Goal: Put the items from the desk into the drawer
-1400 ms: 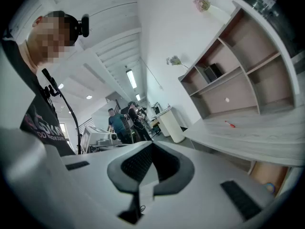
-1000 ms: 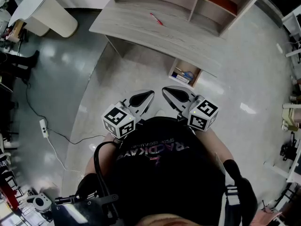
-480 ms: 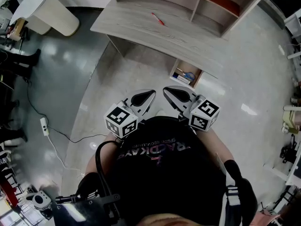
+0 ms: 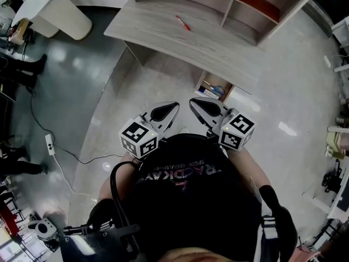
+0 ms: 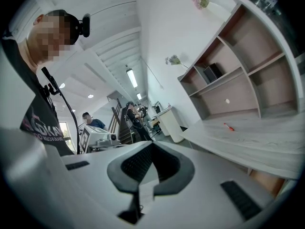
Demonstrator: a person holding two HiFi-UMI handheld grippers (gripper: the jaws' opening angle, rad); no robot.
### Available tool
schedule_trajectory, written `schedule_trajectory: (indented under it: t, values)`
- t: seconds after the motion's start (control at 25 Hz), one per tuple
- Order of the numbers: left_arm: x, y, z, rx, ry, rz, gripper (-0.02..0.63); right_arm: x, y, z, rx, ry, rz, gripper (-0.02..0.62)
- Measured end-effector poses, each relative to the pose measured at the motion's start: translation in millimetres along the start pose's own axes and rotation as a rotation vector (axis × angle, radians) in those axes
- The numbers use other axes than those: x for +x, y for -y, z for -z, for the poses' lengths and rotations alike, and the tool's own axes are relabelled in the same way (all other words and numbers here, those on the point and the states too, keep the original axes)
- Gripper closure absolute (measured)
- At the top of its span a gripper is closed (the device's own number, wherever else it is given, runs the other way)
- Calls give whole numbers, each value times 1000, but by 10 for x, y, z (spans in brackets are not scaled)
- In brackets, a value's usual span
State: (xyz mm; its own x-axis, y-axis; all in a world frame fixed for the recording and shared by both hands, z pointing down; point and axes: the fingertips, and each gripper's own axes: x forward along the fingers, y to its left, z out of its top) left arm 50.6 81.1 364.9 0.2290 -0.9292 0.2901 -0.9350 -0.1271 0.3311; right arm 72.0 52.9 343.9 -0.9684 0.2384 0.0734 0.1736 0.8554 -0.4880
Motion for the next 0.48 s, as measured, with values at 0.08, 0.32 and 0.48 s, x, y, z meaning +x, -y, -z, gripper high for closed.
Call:
schedule_trajectory:
  t: [0.08, 0.32, 0.48]
  values:
    - [36, -22, -2, -4, -4, 1, 595, 8, 30, -15, -4, 0, 1, 583]
    - [66, -115, -69, -4, -9, -10, 595, 22, 123, -53, 14, 11, 10, 583]
    - [58, -185, -125, 0, -8, -1, 595, 52, 131, -102, 6, 21, 27, 583]
